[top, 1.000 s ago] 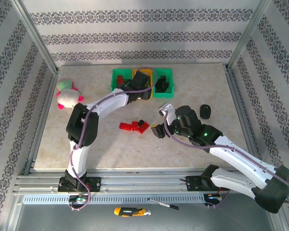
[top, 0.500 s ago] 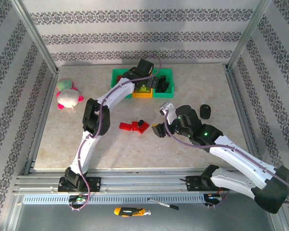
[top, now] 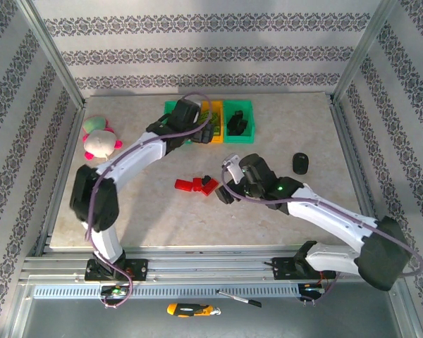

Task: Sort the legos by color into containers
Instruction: Place the lego in the container, then pick up the lego from the center of the table.

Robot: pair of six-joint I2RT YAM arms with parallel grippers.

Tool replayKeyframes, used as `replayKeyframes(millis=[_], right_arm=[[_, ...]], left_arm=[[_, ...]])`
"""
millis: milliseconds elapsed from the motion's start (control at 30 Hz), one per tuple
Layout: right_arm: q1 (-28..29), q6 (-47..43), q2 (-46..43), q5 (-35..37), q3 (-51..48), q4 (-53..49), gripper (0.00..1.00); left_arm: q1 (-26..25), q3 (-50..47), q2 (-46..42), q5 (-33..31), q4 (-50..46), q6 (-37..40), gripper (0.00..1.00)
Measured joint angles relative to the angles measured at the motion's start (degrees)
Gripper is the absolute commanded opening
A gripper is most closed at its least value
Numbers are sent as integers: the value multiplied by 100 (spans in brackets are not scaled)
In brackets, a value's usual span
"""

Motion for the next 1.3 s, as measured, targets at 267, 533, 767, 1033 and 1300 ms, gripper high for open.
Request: replayKeyframes(millis=[267, 533, 767, 1033, 1300], right_arm=[[37, -114, 1591, -249, 437, 426, 89], [98, -249, 2811, -299, 973, 573, 92], [111, -289, 3331, -264, 1235, 601, 71], [111, -238, 3316, -109, 1237, 643, 59], [111, -129, 2470, -35, 918, 527, 59]], left_arm=[[398, -2009, -1353, -28, 94, -428, 99], [850, -2715, -2096, -39, 76, -634, 99], [868, -2763, -2142, -17, 74, -649, 99], [868, -2763, -2142, -15, 74, -647, 99], [868, -2778, -2157, -15, 74, -649, 99]])
